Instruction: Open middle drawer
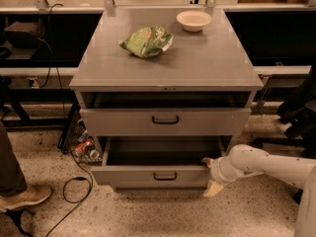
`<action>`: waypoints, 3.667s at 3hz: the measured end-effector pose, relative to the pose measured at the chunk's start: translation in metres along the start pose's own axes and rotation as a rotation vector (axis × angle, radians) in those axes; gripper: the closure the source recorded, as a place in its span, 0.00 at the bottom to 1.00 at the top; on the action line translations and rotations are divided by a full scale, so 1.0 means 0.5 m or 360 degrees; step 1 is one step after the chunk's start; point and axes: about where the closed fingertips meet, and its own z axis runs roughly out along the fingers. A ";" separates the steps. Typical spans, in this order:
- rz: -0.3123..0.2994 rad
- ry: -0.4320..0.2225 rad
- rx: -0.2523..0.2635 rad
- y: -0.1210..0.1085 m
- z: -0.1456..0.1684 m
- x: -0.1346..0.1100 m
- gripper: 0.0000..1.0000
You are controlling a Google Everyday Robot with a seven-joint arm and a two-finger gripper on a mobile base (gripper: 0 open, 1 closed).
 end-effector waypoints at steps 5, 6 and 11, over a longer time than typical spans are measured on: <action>0.0111 0.0077 -0.0023 0.054 -0.045 0.024 1.00; 0.0182 0.0081 0.0009 0.090 -0.069 0.040 1.00; 0.0178 0.0073 -0.0011 0.098 -0.058 0.035 0.04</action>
Offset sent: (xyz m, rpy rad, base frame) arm -0.0418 -0.0229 0.0011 -0.0489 0.0965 -0.0751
